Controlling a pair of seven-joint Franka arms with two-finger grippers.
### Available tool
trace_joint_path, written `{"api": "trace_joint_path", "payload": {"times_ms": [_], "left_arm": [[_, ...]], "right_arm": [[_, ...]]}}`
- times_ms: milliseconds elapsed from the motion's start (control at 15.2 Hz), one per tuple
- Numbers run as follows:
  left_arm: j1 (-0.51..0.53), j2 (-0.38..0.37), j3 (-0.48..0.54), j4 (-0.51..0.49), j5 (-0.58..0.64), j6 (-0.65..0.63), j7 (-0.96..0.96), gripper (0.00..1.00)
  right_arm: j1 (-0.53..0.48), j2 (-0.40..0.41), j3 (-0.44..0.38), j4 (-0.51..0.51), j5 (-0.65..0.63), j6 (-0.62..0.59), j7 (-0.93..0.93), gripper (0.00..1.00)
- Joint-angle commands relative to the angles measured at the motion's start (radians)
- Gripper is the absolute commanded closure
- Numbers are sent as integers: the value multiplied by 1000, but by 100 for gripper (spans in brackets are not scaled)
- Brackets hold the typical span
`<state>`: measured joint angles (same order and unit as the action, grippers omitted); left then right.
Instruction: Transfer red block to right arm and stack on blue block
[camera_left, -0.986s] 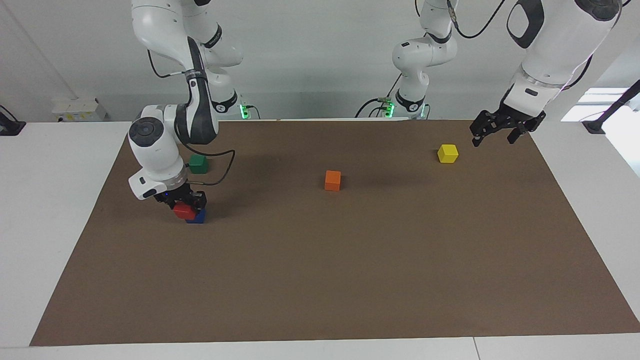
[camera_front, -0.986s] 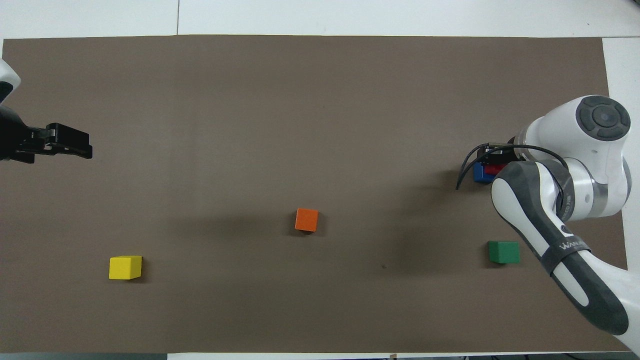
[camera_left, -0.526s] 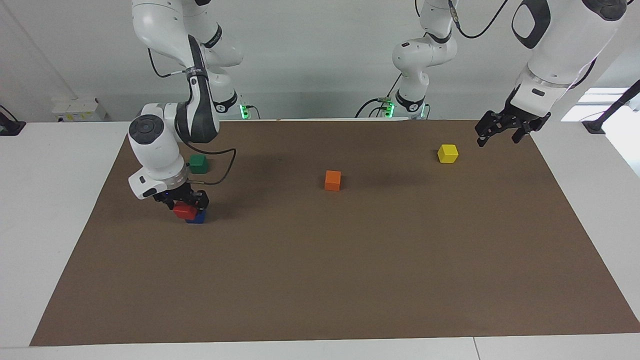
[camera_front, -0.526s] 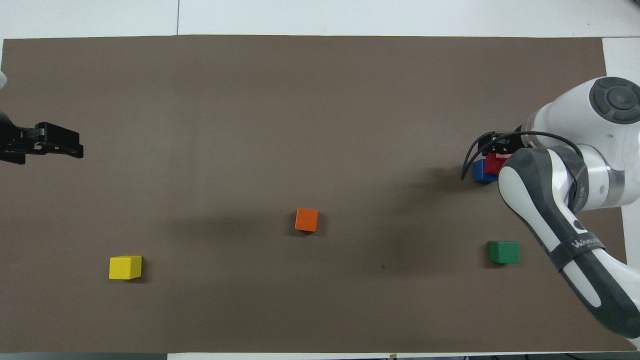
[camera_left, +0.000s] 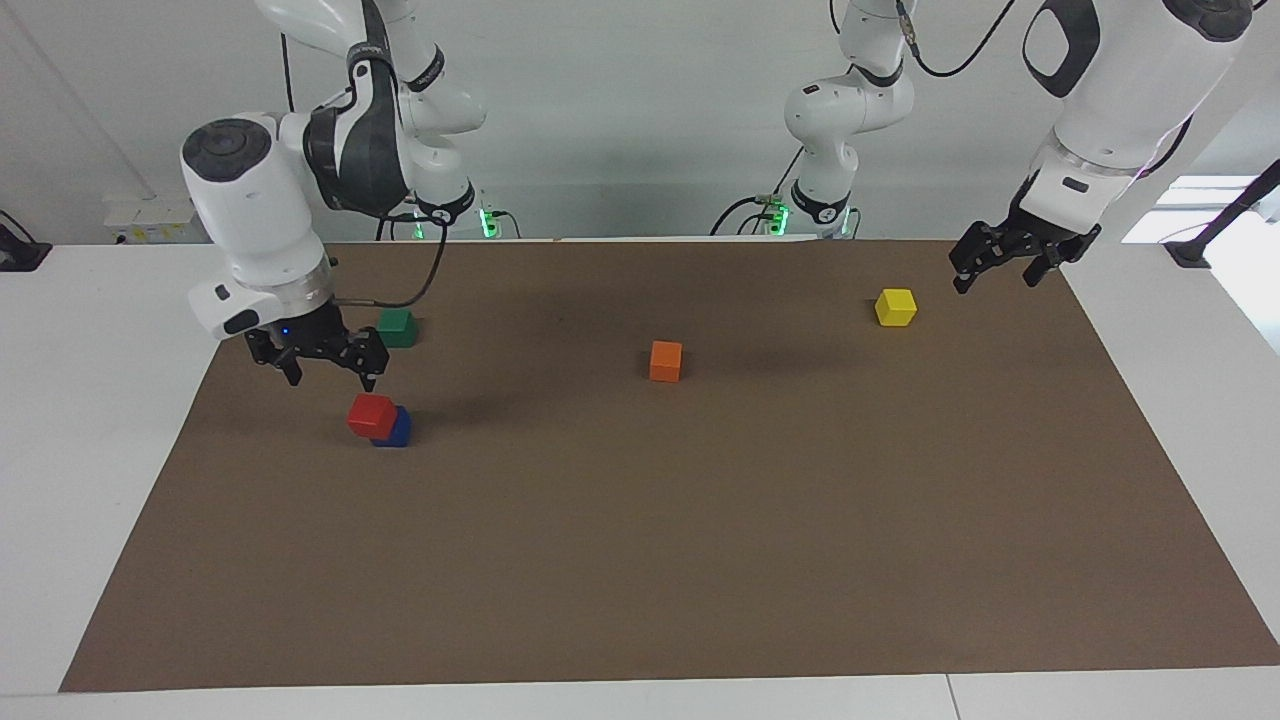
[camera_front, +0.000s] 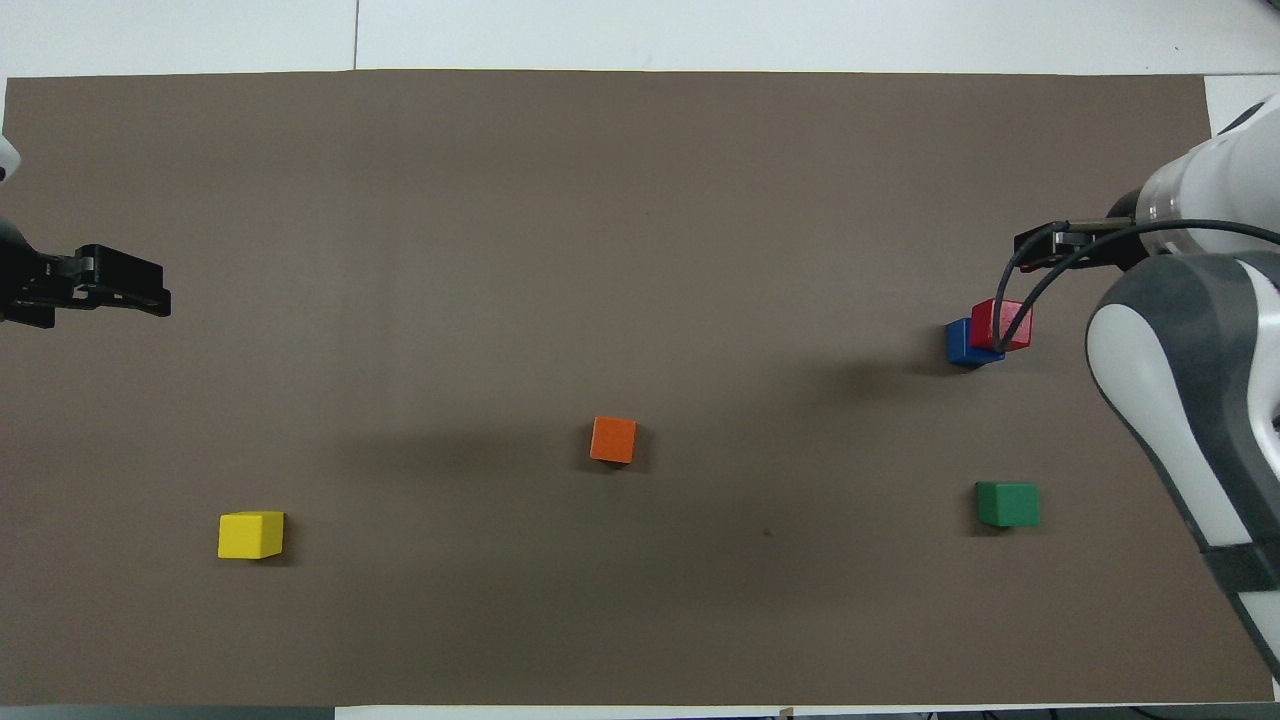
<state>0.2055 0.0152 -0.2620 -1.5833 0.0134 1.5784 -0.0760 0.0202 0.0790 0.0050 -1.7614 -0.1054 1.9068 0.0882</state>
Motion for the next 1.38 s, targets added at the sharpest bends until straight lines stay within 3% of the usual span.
{"api": "trace_joint_path", "payload": {"times_ms": [0, 263, 460, 723, 854, 1052, 1315], "left_arm": [[-6, -1, 3, -1, 34, -4, 8, 0], [-49, 8, 23, 31, 33, -50, 8, 0], [-133, -3, 127, 34, 31, -63, 8, 0], [-170, -1, 161, 46, 33, -80, 10, 0], [-175, 0, 161, 46, 33, -93, 10, 0], [-178, -1, 159, 71, 36, -107, 8, 0], [-176, 5, 161, 86, 31, -110, 8, 0]], "right_arm": [[-9, -36, 7, 49, 21, -127, -94, 0], [-22, -44, 6, 180, 32, -358, -205, 0], [-25, -53, -5, 210, 84, -446, -208, 0], [-28, -65, -23, 221, 95, -465, -199, 0], [-40, -71, -22, 224, 79, -537, -199, 0], [-29, -84, -23, 224, 78, -513, -193, 0], [-26, -217, -22, 117, 75, -462, -128, 0]]}}
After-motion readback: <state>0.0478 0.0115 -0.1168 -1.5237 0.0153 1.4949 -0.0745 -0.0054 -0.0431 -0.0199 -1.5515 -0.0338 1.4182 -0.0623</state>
